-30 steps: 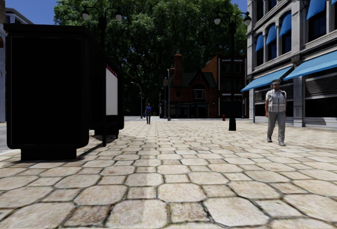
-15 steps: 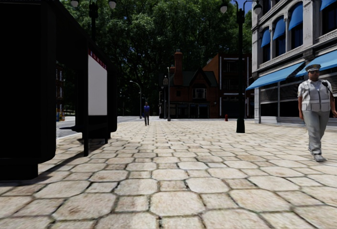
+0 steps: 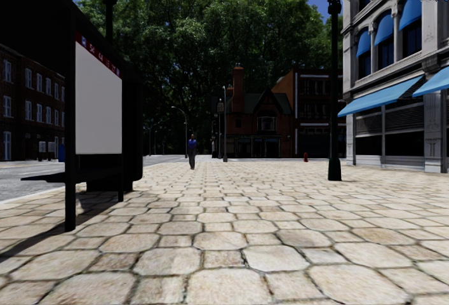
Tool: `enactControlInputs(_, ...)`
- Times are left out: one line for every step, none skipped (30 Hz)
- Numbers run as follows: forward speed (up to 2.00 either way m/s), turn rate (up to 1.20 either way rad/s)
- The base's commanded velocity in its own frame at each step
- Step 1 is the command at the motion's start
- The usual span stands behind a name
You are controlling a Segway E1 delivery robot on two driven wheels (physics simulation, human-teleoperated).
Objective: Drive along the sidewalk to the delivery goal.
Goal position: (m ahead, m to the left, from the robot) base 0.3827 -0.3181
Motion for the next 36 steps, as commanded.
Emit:
enactControlInputs(2.0, 0.0)
enactControlInputs(2.0, 0.0)
enactControlInputs(2.0, 0.0)
enactControlInputs(2.0, 0.0)
enactControlInputs(1.99, 0.0)
enactControlInputs(1.82, 0.0)
enactControlInputs(1.82, 0.0)
enactControlInputs(1.58, 0.0)
enactControlInputs(1.23, 0.0)
enactControlInputs(0.87, 0.0)
enactControlInputs(0.87, 0.0)
enactControlInputs(0.48, 0.0)
enactControlInputs(0.17, 0.0)
enactControlInputs(0.0, 0.0)
enactControlInputs(0.0, 0.0)
enactControlInputs(0.0, 0.0)
enactControlInputs(0.0, 0.0)
enactControlInputs(0.0, 0.0)
enactControlInputs(0.0, 0.0)
enactControlInputs(0.0, 0.0)
enactControlInputs(0.0, 0.0)
enactControlInputs(0.0, 0.0)
enactControlInputs(0.0, 0.0)
enactControlInputs(0.0, 0.0)
enactControlInputs(0.0, 0.0)
enactControlInputs(0.0, 0.0)
enactControlInputs(0.0, 0.0)
enactControlInputs(0.0, 0.0)
enactControlInputs(0.0, 0.0)
enactControlInputs(0.0, 0.0)
enactControlInputs(0.0, 0.0)
enactControlInputs(0.0, 0.0)
enactControlInputs(0.0, 0.0)
enactControlInputs(0.0, 0.0)
enactControlInputs(0.0, 0.0)
enactControlInputs(0.0, 0.0)
